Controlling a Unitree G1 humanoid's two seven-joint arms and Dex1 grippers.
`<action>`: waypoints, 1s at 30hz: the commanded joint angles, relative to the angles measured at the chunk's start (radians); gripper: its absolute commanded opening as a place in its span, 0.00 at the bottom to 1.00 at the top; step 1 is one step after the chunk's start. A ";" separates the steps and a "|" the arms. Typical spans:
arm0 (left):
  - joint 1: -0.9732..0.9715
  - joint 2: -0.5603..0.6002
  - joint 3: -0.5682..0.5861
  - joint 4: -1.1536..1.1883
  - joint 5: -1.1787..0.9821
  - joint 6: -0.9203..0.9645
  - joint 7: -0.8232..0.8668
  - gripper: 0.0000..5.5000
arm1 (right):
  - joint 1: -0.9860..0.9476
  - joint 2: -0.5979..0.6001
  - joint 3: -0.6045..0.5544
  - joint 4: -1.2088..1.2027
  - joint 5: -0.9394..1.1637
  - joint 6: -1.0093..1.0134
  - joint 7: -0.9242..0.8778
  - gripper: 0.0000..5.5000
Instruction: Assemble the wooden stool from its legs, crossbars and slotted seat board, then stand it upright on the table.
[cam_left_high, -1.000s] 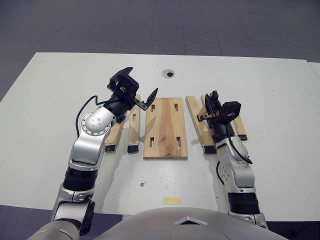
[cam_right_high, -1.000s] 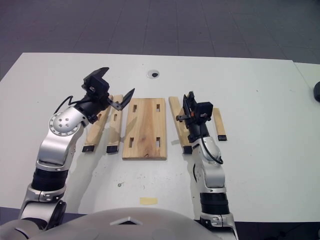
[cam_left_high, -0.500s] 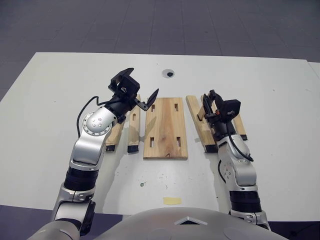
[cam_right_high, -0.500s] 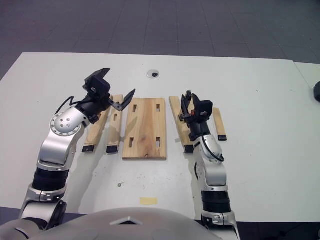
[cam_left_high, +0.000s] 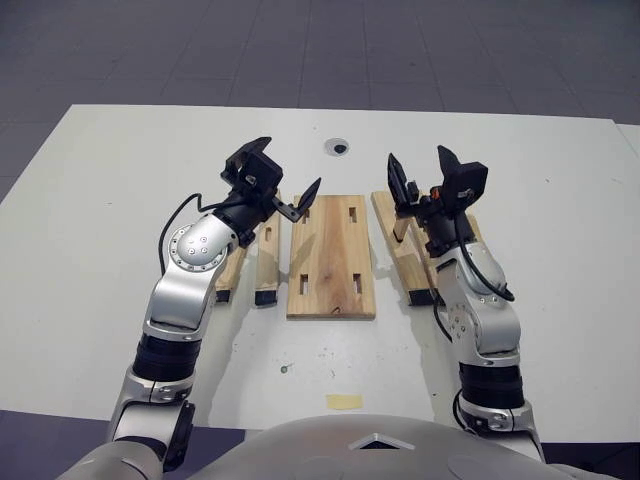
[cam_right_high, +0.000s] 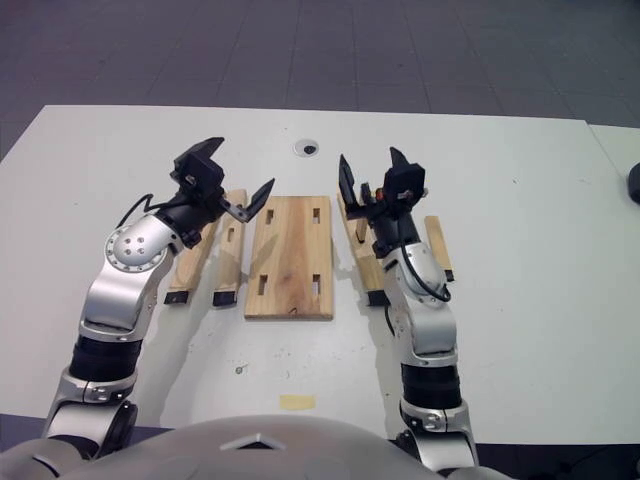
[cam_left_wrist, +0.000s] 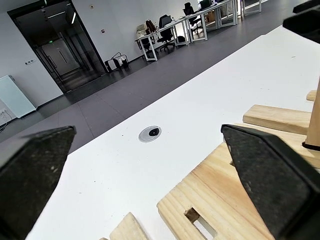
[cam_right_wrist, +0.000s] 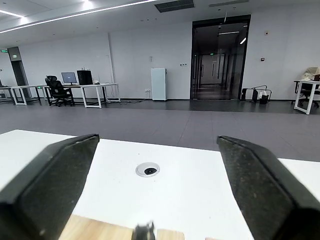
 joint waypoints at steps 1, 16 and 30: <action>-0.018 -0.004 -0.002 0.009 0.009 -0.005 0.005 0.98 | -0.071 -0.001 0.009 -0.037 0.001 0.065 -0.009 0.93; -0.009 -0.016 -0.007 0.005 0.016 -0.008 0.024 0.98 | -0.264 -0.004 -0.034 0.083 0.013 0.152 -0.013 0.98; 0.008 -0.026 -0.018 0.005 0.015 -0.003 0.027 0.98 | -0.201 -0.002 -0.033 0.122 0.046 0.228 -0.025 0.98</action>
